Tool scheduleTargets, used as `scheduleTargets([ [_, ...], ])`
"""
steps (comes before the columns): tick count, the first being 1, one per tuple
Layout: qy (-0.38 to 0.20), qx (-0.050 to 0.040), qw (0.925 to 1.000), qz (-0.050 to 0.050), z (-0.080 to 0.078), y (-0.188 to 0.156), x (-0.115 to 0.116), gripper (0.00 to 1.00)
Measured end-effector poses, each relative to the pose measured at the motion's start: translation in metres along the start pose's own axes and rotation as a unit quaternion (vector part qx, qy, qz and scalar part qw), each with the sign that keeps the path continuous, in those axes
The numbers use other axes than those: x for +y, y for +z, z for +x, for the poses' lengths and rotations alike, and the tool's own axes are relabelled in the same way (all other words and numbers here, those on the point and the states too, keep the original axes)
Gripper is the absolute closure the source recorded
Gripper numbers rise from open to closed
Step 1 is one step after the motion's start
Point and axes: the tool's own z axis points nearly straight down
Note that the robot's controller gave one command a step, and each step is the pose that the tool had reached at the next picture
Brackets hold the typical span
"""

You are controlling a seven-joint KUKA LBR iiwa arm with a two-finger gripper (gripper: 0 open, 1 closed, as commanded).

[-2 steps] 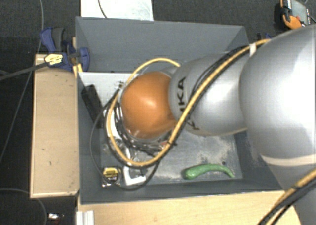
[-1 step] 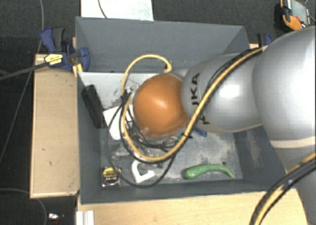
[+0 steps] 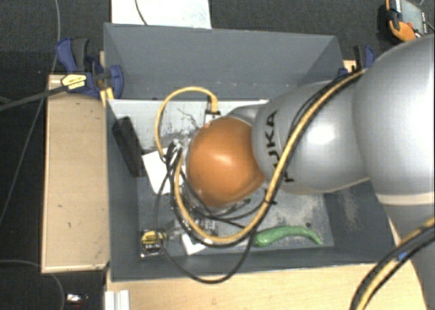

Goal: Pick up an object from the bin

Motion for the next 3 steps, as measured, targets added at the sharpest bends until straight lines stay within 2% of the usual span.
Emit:
scheduleTargets([
  [1, 0.000, 0.0001, 1.0000, 0.000, 0.000, 0.000, 0.000, 1.00],
  [2, 0.001, 0.0005, 1.0000, -0.003, 0.000, -0.014, 0.002, 1.00],
  [3, 0.003, -0.0012, 1.0000, 0.000, -0.001, -0.040, 0.000, 1.00],
])
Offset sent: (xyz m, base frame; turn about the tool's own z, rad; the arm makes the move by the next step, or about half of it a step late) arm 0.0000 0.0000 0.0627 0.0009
